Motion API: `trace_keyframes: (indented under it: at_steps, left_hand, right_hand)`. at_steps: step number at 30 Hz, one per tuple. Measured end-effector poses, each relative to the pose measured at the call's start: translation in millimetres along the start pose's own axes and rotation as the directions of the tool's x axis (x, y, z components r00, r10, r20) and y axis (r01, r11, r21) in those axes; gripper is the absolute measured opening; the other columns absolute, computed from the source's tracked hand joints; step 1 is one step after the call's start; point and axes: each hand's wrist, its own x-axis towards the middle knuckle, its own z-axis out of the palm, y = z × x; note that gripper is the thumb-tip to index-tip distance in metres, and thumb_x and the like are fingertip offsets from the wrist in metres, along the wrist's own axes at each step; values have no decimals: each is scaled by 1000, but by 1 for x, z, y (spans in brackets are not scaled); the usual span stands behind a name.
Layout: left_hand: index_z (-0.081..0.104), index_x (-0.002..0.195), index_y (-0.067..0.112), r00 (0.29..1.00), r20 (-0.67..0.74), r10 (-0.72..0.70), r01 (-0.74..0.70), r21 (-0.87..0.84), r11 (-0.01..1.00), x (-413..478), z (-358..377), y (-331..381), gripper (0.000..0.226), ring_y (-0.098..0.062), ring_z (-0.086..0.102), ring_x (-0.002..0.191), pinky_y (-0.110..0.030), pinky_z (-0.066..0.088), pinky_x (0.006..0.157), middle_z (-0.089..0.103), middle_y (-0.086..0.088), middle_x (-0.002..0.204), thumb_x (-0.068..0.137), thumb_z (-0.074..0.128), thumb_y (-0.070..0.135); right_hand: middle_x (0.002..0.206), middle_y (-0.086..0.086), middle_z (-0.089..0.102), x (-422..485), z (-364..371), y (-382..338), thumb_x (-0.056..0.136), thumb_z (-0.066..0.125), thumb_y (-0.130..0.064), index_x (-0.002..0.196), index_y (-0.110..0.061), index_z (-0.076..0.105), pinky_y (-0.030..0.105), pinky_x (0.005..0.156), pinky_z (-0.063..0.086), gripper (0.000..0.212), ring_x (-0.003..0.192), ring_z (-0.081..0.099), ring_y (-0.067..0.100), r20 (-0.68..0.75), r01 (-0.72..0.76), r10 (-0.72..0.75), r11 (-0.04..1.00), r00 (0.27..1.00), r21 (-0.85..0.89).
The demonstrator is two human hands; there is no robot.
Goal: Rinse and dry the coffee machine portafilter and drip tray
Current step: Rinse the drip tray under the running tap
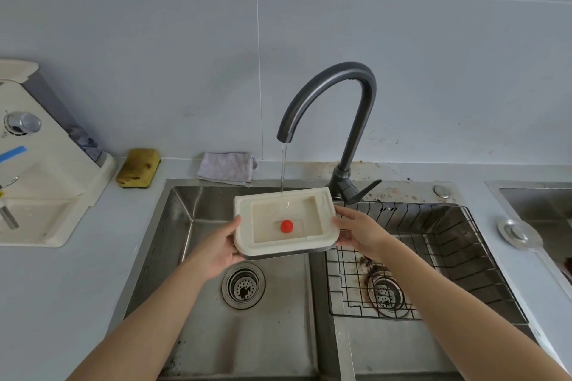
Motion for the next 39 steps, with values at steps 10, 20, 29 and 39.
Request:
trace_keyframes:
  at_steps: [10, 20, 29, 39]
  left_hand:
    - [51, 122, 8, 999, 39, -16, 14, 58, 998, 15, 26, 8, 34, -30, 58, 104, -47, 44, 92, 61, -15, 118, 95, 44, 28]
    - [55, 116, 8, 999, 46, -21, 18, 75, 997, 30, 51, 17, 30, -33, 57, 109, -49, 45, 92, 61, -15, 118, 93, 50, 26]
    - [53, 115, 12, 998, 58, 31, -37, 109, 993, 35, 67, 25, 24, -28, 60, 100, -48, 45, 94, 61, -11, 112, 93, 50, 23]
    - [53, 116, 13, 994, 70, 87, -95, 125, 988, 35, 70, 47, 24, -24, 60, 97, -42, 50, 77, 61, -9, 113, 95, 47, 23]
  right_hand:
    - [93, 4, 65, -13, -22, -3, 95, 44, -5, 128, -9, 48, 27, 67, 58, 34, 80, 64, 20, -79, 31, -26, 998, 996, 54]
    - [101, 6, 63, -18, -41, -12, 95, 45, -6, 136, -10, 41, 39, 86, 52, 42, 89, 62, 24, -174, 68, -59, 996, 983, 49]
    - [99, 6, 63, -26, -40, -23, 96, 42, -7, 139, -10, 37, 39, 85, 52, 44, 89, 63, 22, -243, 144, -133, 989, 961, 28]
    - [97, 2, 60, -22, -32, -32, 96, 41, -8, 140, -14, 37, 26, 75, 53, 44, 86, 62, 13, -270, 209, -198, 978, 942, 12]
